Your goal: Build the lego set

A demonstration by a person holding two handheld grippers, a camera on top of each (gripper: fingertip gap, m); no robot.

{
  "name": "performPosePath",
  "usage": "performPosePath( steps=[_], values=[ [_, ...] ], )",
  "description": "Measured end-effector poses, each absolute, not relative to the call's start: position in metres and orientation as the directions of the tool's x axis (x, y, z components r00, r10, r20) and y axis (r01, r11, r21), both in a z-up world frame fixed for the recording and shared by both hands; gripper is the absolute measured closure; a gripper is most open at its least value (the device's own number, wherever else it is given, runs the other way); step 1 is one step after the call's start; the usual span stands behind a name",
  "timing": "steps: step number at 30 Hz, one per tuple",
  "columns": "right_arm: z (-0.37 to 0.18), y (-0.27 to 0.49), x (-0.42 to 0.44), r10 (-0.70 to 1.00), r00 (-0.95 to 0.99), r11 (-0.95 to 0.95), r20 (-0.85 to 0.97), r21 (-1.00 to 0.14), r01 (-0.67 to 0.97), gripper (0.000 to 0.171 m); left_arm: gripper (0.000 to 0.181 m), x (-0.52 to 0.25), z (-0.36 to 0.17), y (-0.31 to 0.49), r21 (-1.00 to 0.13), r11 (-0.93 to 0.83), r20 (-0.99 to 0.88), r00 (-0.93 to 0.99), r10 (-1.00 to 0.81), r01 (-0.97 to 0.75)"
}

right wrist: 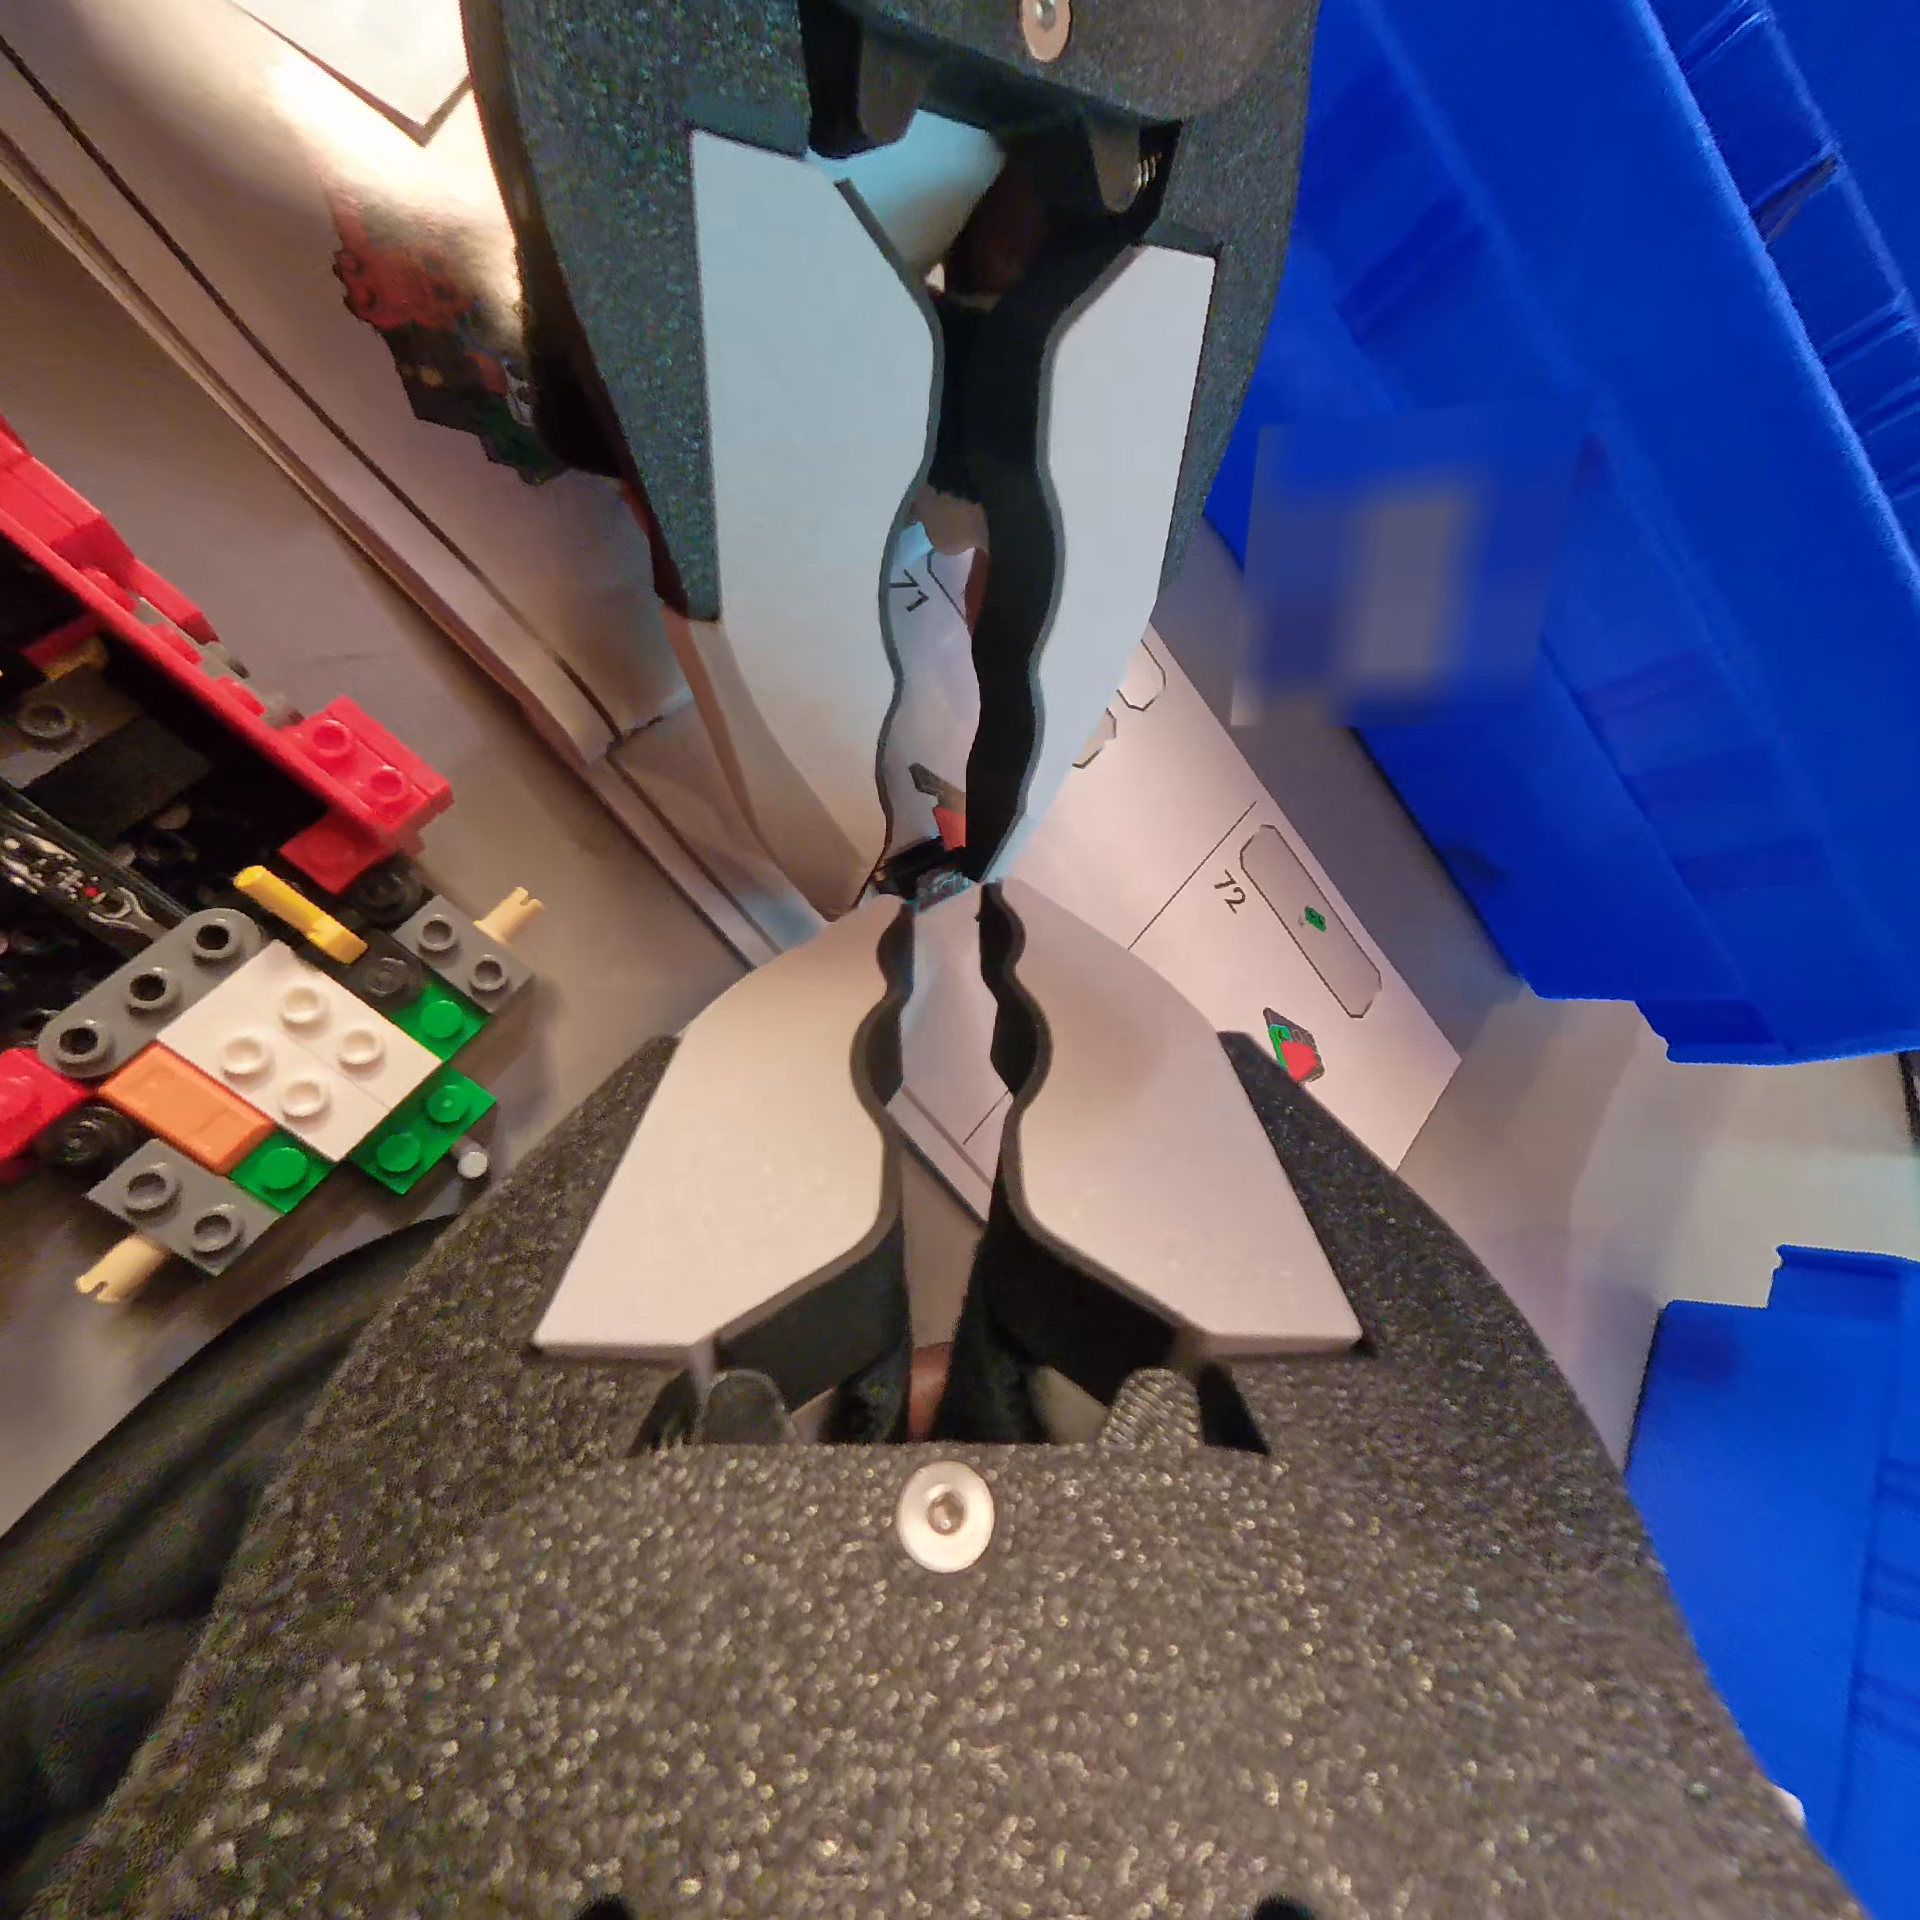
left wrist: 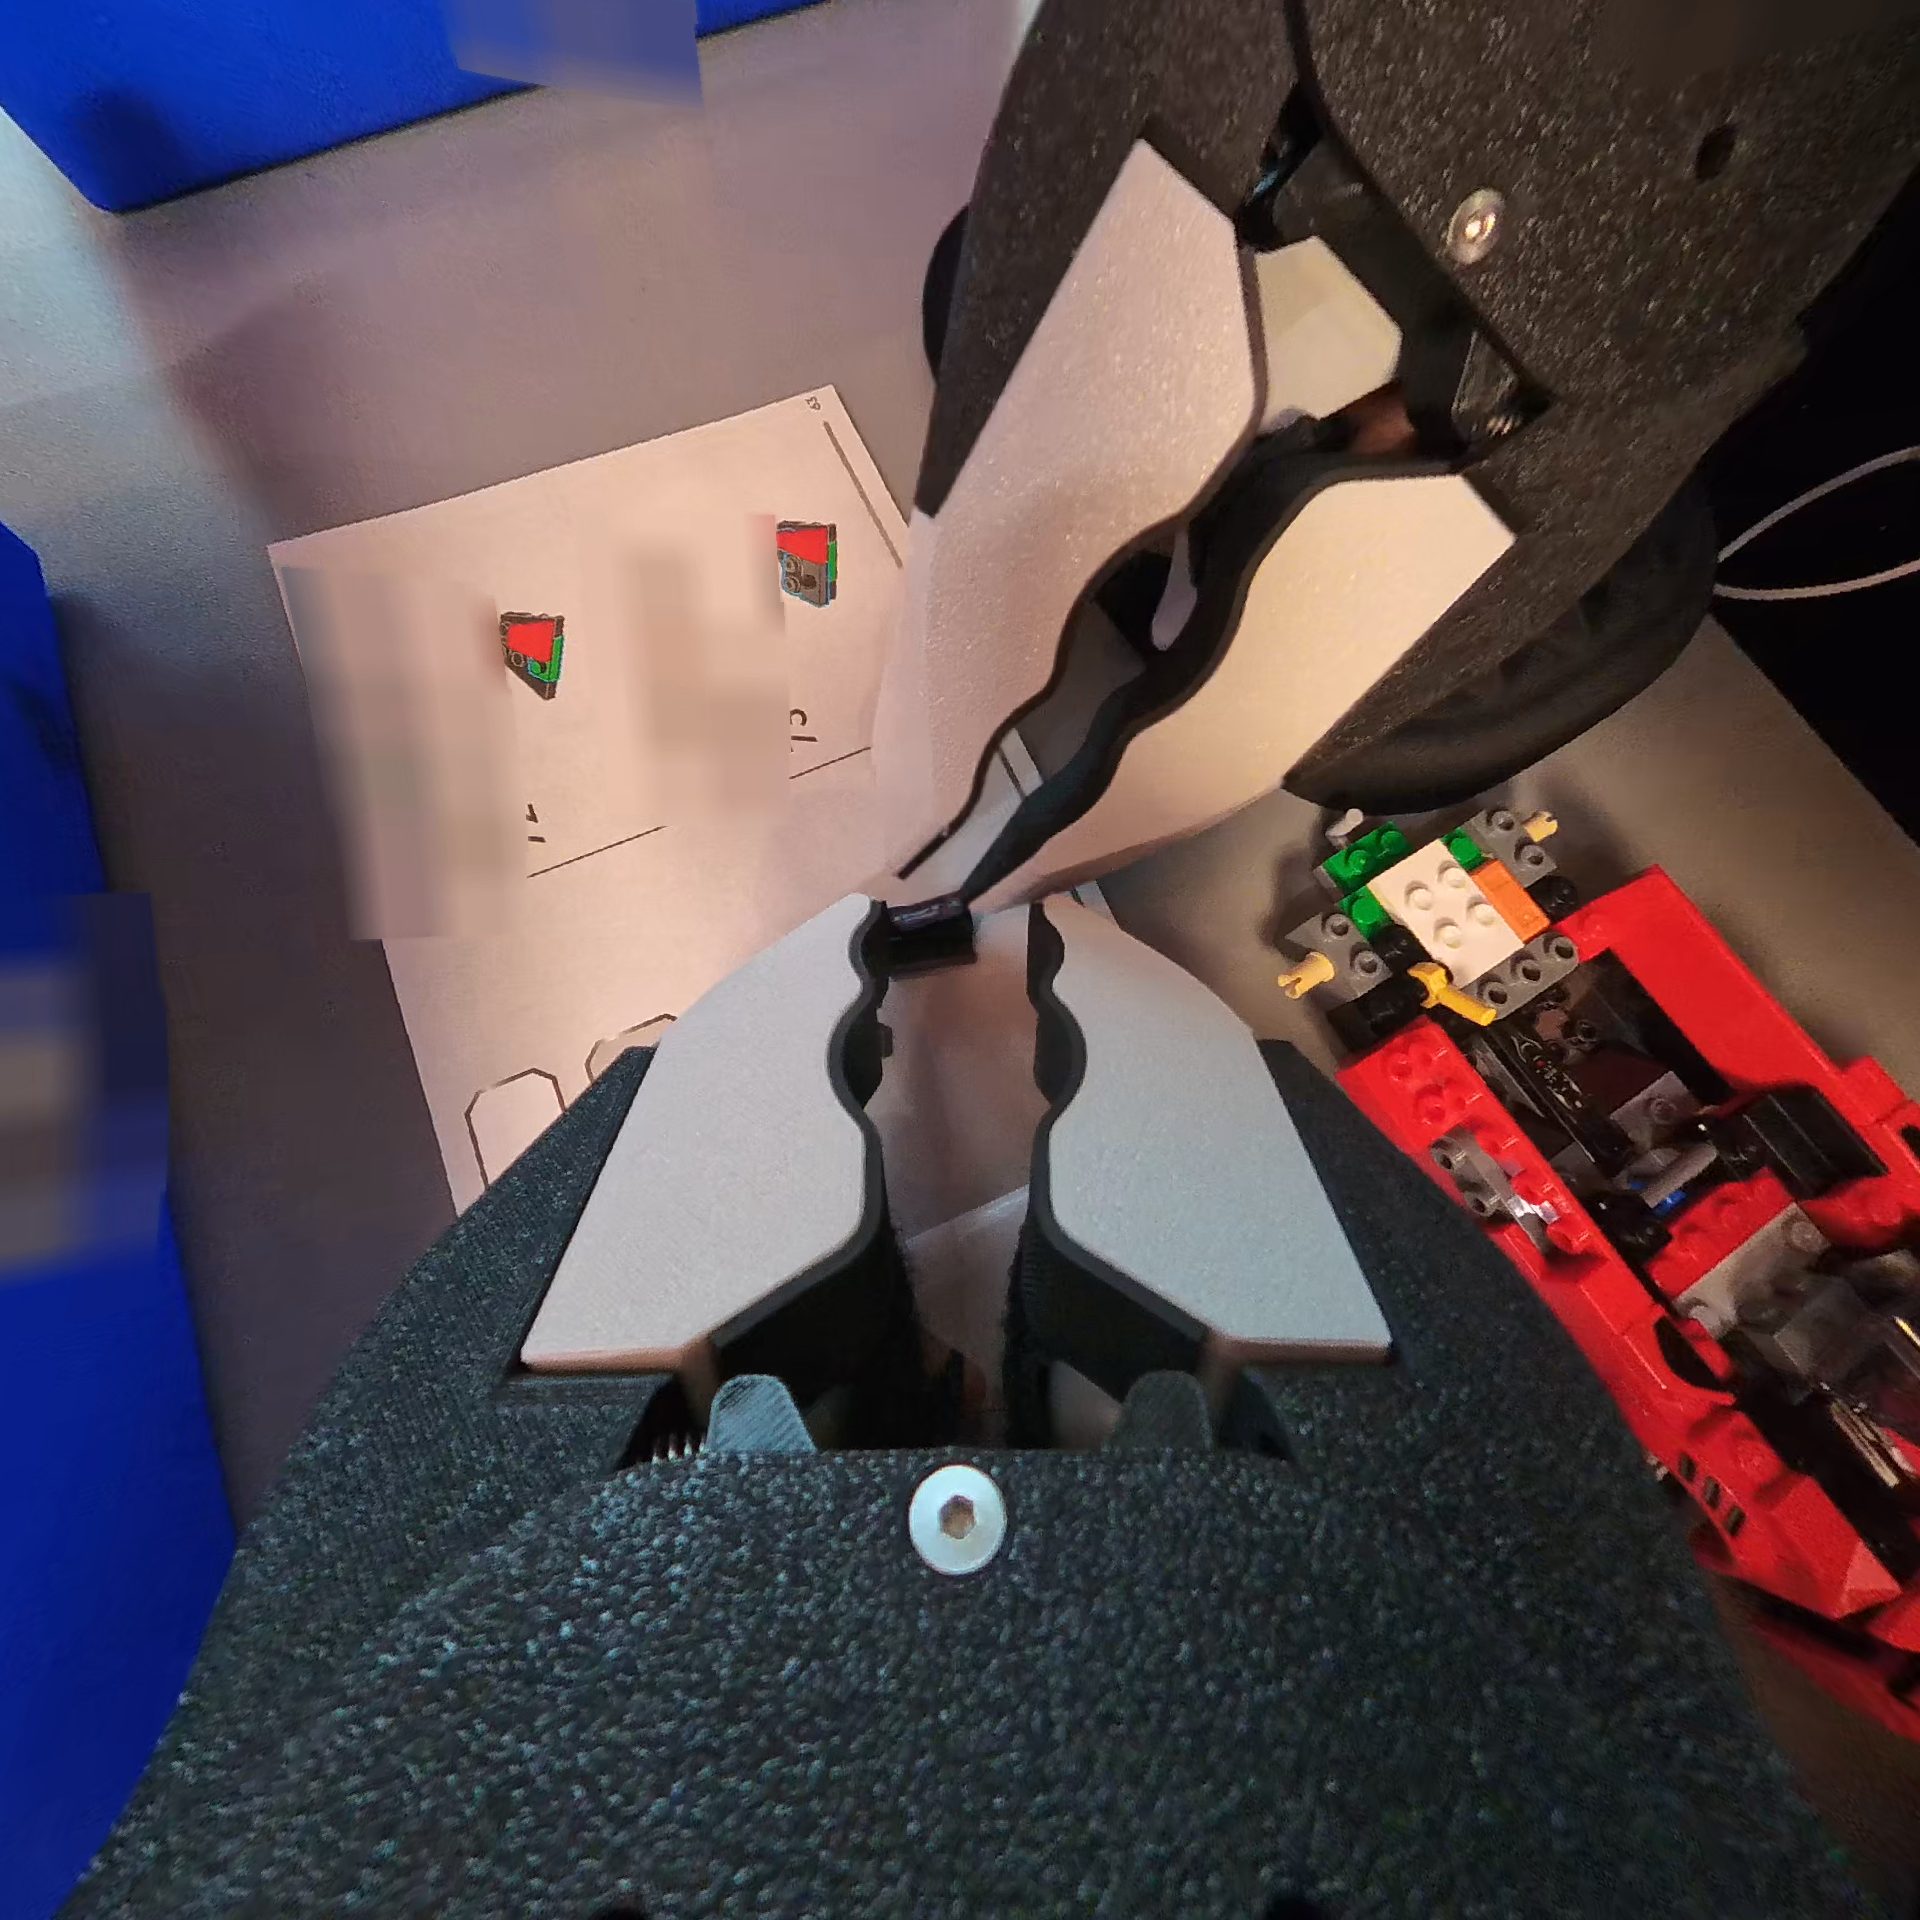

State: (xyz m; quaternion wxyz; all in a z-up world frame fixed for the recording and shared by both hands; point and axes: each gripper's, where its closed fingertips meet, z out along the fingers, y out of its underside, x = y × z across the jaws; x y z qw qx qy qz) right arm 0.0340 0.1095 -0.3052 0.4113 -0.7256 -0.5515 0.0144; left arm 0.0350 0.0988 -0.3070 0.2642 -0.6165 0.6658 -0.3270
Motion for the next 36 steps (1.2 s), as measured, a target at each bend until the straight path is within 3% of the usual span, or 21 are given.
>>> performPosePath(
  steps=[7, 16, 29, 36],
  values=[
    [-0.304, 0.107, 0.034, 0.837, 0.379, -0.056, 0.394, -0.628, 0.776, 0.158, 0.155, 0.035, -0.307, 0.098, -0.762, 0.026, 0.055, -0.104, -0.993, -0.647],
    [-0.294, 0.108, 0.034, 0.925, 0.313, -0.071, 0.217, -0.71, 0.701, 0.171, 0.156, 0.035, -0.307, 0.099, -0.763, 0.025, 0.055, -0.103, -0.993, -0.646],
    [-0.309, 0.102, 0.028, 0.908, 0.131, 0.15, 0.398, -0.6, 0.786, 0.171, 0.156, 0.035, -0.307, 0.099, -0.763, 0.021, 0.06, -0.103, -0.993, -0.645],
    [-0.301, 0.105, 0.029, 0.95, 0.12, 0.095, 0.287, -0.634, 0.767, 0.171, 0.155, 0.035, -0.307, 0.098, -0.764, 0.022, 0.063, -0.108, -0.992, -0.645]
  ],
)
